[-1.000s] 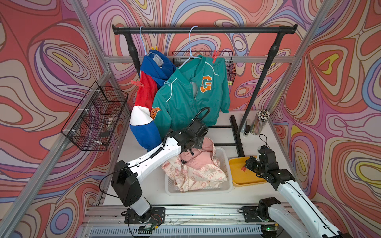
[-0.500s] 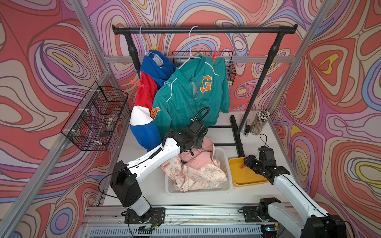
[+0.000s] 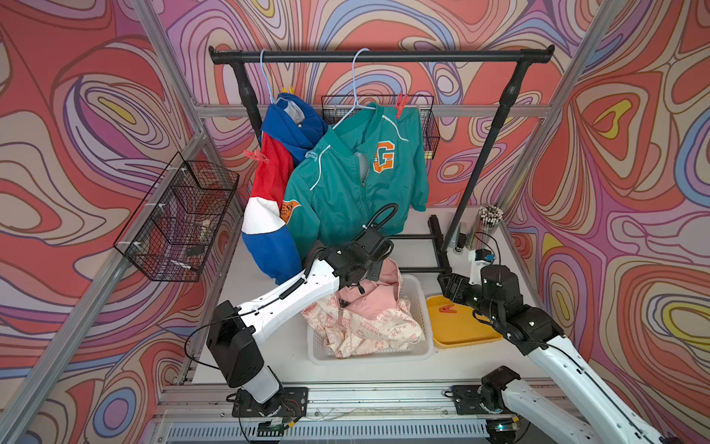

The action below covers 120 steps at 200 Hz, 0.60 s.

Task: Remove the clothespins securing jackets to the hanger
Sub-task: Place the clothespin in the storage box.

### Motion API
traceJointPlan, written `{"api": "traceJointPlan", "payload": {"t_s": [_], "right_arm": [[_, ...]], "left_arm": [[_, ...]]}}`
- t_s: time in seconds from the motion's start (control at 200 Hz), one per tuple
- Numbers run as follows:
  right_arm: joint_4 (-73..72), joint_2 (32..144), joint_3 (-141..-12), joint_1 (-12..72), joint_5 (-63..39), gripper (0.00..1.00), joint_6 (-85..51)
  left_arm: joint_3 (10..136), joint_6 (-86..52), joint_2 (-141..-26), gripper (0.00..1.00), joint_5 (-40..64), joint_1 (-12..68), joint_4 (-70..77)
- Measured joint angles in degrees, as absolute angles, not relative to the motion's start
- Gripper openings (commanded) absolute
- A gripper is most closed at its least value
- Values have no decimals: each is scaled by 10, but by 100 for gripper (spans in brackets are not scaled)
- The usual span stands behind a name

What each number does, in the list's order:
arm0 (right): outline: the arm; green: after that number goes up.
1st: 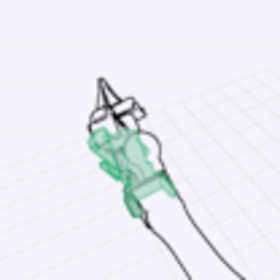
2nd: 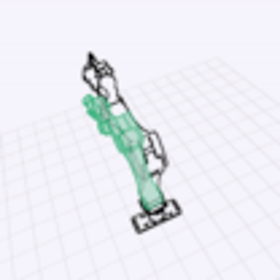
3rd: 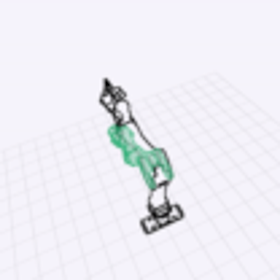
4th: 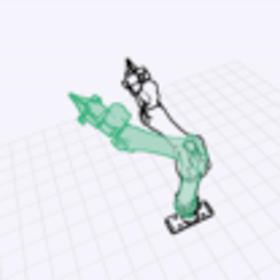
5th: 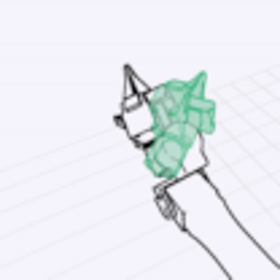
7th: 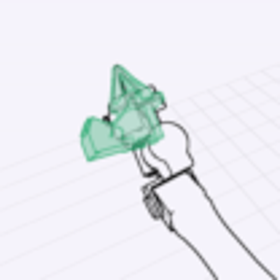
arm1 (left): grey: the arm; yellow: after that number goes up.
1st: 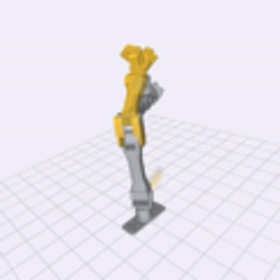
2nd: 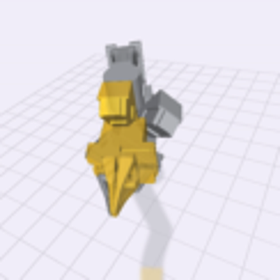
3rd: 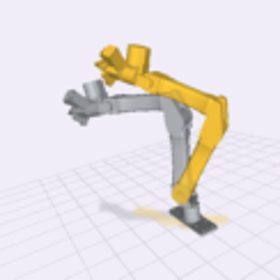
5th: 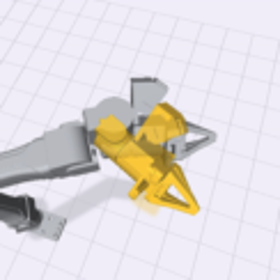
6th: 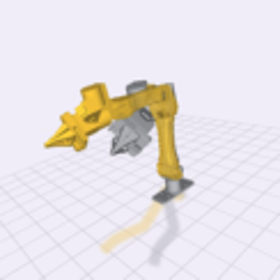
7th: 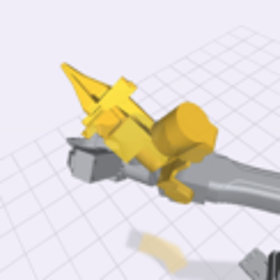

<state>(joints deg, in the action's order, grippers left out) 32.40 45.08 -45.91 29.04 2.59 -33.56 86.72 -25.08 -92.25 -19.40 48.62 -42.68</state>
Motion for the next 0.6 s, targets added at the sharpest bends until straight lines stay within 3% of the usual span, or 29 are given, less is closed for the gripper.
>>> {"api": "traceJointPlan", "payload": {"t_s": [0.19,0.295,0.601], "right_arm": [[293,517,-489,552,122,33,-369],[273,571,-492,650,166,28,-395],[240,587,-453,670,206,24,-461]], "left_arm": [[896,-251,-925,0,-209,502,-439],[903,-251,-931,0,-212,502,-441],[906,-252,-942,0,-215,503,-448]]}}
